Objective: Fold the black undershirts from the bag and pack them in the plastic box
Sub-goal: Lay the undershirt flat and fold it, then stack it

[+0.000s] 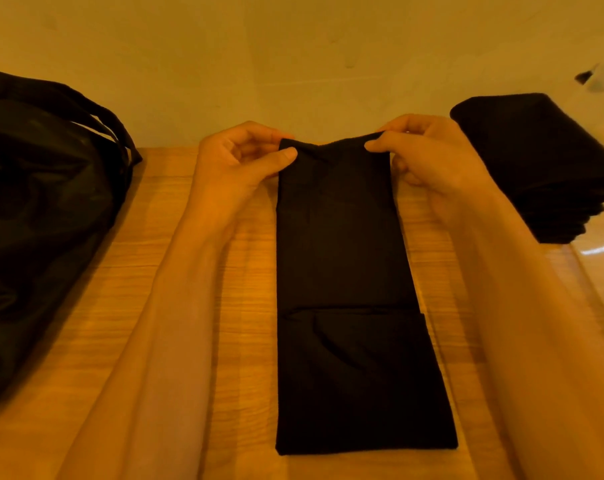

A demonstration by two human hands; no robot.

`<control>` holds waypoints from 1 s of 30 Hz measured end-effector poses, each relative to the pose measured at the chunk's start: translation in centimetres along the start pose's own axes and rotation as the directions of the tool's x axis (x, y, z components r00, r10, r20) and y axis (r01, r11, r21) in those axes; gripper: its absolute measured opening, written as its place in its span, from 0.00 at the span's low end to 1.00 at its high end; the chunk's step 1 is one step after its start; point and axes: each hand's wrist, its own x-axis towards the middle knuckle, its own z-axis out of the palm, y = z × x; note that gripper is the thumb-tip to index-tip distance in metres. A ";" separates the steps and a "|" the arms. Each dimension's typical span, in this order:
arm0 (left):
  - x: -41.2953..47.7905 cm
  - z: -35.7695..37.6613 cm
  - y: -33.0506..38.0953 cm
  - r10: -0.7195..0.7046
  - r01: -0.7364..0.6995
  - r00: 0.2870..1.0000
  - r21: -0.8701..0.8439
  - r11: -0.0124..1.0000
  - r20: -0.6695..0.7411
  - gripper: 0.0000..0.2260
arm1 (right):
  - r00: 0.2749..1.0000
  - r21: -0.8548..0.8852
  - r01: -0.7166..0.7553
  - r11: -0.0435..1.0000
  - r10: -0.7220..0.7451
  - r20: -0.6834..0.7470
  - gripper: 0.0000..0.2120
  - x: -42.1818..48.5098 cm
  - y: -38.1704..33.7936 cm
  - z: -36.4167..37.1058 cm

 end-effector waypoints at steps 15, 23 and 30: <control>-9.4 -3.4 2.8 0.201 -0.355 0.894 0.359 0.863 0.401 0.08 | 0.836 -0.546 0.548 0.634 -0.408 0.366 0.08 -11.2 2.4 -4.2; -12.1 -3.4 1.1 0.246 -0.460 0.861 0.472 0.752 0.446 0.09 | 0.810 -0.611 0.558 0.562 -0.529 0.253 0.13 -13.4 6.1 -4.0; -12.7 -3.3 0.3 0.264 -0.482 0.856 0.497 0.721 0.445 0.13 | 0.772 -0.595 0.606 0.528 -0.569 0.282 0.14 -14.4 7.1 -4.4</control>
